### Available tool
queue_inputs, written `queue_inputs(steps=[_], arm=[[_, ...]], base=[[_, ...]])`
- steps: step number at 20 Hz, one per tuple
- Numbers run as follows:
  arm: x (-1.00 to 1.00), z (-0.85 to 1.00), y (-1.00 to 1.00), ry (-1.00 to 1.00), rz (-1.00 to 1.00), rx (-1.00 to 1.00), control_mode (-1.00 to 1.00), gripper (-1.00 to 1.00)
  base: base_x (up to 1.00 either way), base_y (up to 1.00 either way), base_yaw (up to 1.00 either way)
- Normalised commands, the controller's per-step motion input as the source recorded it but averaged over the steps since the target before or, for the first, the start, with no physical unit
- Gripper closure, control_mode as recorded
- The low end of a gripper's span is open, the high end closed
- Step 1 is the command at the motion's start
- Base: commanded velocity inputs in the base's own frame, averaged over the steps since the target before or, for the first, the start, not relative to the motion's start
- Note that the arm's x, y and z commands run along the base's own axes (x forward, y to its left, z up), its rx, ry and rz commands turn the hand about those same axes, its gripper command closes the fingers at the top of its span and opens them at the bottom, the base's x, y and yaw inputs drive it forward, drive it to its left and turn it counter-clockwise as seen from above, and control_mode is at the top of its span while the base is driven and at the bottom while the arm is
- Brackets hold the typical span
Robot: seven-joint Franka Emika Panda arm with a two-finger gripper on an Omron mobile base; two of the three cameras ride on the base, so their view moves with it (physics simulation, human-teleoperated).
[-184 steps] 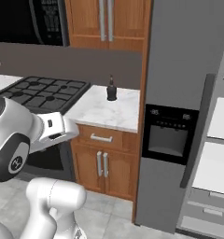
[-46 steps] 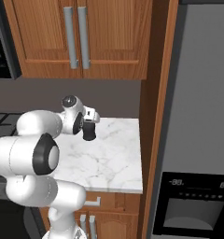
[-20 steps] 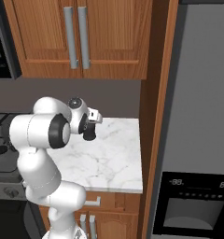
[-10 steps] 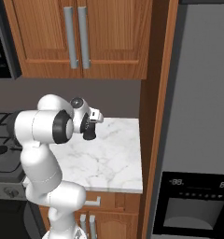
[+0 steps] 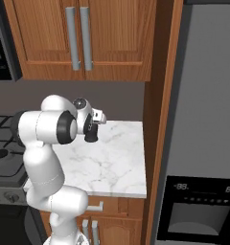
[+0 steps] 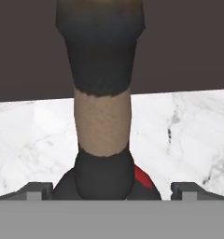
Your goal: Place the beer and liquor on the top shelf of the fridge to keep them out of children's reach, and place the squash on lower shelves for easy access.
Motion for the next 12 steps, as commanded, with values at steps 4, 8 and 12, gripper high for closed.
queue_inputs(steps=[4,8,12], arm=[[0.09,-0.09,0.04,0.0,0.0,0.0,-1.0,-1.0],[0.03,-0.12,0.04,-0.01,0.0,0.0,-1.0,1.0],[0.0,-0.19,0.04,-0.04,0.0,0.0,-1.0,1.0]], base=[[0.0,0.0,0.0],[0.0,0.0,0.0],[0.0,0.0,0.0]])
